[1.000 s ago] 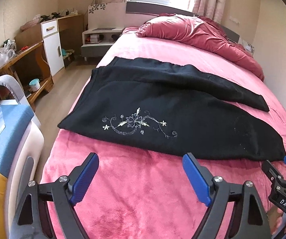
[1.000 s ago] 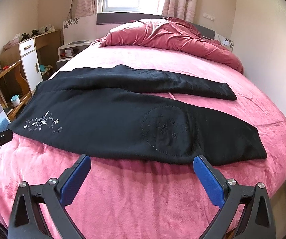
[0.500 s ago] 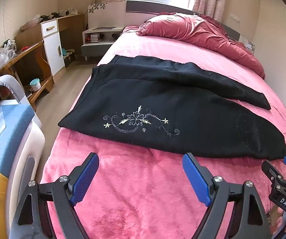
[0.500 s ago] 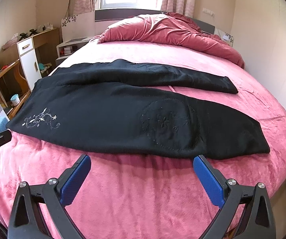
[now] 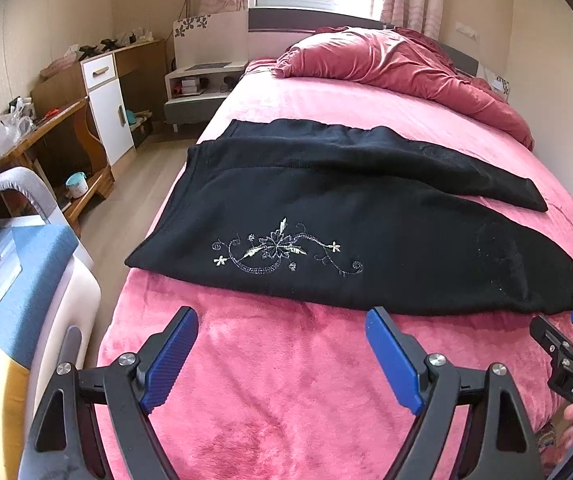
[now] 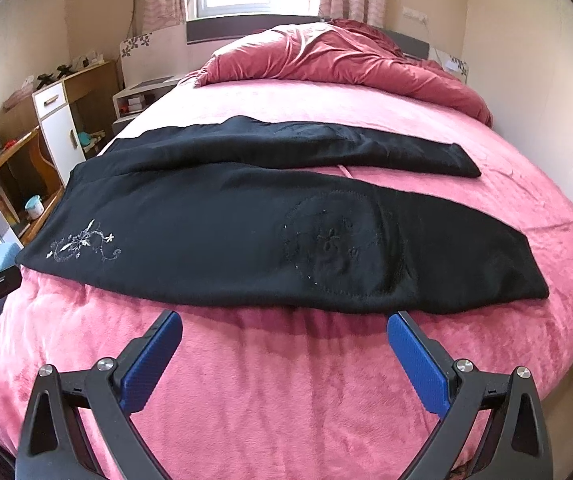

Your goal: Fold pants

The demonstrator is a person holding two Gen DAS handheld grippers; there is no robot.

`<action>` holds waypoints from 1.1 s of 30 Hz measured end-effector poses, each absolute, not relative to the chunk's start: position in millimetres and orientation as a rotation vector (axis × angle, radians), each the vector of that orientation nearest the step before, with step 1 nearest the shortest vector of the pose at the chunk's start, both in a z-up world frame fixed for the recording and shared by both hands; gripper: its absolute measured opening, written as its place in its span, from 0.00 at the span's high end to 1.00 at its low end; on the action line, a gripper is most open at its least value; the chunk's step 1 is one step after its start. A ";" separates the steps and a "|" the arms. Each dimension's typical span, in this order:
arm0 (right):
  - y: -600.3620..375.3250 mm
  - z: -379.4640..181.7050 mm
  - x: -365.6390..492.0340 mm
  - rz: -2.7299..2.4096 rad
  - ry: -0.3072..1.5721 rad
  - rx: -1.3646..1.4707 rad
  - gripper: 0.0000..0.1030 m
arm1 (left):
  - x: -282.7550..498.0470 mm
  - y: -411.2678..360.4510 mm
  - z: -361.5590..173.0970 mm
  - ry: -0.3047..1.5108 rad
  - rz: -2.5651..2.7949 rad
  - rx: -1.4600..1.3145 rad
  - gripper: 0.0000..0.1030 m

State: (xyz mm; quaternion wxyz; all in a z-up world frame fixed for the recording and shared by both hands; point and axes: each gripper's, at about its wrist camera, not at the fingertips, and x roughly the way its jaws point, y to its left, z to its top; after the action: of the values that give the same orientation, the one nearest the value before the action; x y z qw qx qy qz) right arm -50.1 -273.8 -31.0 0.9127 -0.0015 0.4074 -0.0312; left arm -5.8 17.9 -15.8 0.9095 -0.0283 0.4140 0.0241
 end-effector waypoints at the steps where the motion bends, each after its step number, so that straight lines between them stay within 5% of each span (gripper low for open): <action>1: -274.8 -31.5 -49.7 -0.066 0.841 0.000 0.00 | -6.2 17.6 -15.4 0.852 0.050 -0.054 0.15; 21: -328.4 -47.0 -35.9 -0.120 0.901 0.156 0.00 | 30.0 62.0 -57.6 1.020 -0.001 -0.260 0.16; 25: -376.3 -57.7 -28.6 -0.137 0.930 0.359 0.13 | 48.2 106.2 -72.7 1.053 0.054 -0.406 0.28; 33: -476.5 -84.9 -25.7 -0.249 0.912 0.692 0.18 | 76.1 171.3 -90.6 1.047 0.120 -0.645 0.40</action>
State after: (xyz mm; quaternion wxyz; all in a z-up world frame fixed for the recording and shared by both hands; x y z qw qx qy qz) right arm -25.7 -476.5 -84.9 0.8332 0.3265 0.4305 -0.1174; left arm 76.1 171.3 -90.6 0.8152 -0.3024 0.4908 0.0564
